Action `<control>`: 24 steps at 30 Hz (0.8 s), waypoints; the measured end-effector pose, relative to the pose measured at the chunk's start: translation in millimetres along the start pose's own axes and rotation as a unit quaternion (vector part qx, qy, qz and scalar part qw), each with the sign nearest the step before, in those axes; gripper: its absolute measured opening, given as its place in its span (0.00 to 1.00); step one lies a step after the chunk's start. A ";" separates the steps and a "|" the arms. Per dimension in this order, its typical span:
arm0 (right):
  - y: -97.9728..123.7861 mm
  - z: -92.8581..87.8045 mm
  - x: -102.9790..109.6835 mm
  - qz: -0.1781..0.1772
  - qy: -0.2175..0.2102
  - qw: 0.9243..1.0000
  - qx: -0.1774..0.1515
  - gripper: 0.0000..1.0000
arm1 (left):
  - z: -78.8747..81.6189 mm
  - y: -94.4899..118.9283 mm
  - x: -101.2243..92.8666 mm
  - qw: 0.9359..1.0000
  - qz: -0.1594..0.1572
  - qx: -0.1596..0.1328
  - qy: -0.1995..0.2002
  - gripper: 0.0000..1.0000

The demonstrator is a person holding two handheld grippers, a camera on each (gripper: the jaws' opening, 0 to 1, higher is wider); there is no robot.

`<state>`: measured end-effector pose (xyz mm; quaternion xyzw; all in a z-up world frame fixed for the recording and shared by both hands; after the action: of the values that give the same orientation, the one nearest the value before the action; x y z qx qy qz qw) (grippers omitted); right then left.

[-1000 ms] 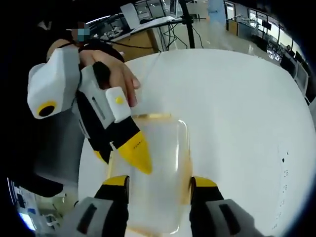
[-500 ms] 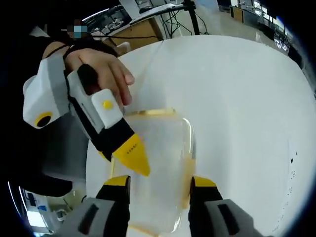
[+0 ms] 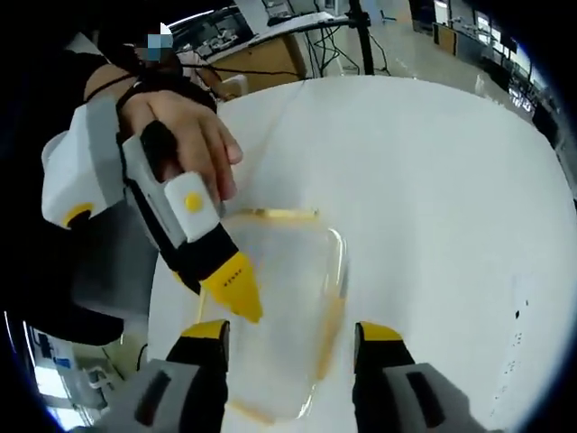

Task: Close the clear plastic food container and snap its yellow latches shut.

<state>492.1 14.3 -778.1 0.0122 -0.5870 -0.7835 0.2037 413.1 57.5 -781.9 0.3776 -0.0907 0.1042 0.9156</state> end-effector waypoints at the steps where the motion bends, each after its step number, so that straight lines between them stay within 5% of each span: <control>1: 0.5 1.9 -0.6 -0.001 0.000 1.000 -0.009 0.56 | 0.1 0.7 0.9 1.000 0.002 -0.001 -0.001 0.45; 4: 7.8 6.9 -4.5 -0.008 -0.012 0.999 -0.037 0.56 | 0.5 3.0 1.1 1.000 -0.001 0.000 0.003 0.45; 16: 9.8 7.3 -4.0 -0.019 -0.007 0.999 -0.039 0.54 | 3.0 3.7 -1.9 1.000 -0.010 0.008 0.000 0.45; 24: 17.5 8.3 4.0 -0.044 -0.003 0.998 -0.045 0.54 | 7.1 10.9 1.1 0.998 -0.048 0.026 0.019 0.45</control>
<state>491.7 16.6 -758.4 0.0264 -0.5507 -0.8172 0.1678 410.7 60.2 -769.4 0.4031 -0.0526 0.0696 0.9110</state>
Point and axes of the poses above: the point that each gripper's makers call its tool centre point, and the gripper's own axes: y roughly backward along the fingers, x roughly to its left, z roughly out of its top, the point moved 5 cm from there along y, roughly backward along the fingers, and after that the axes turned 12 degrees about y, right-handed, at the moved point
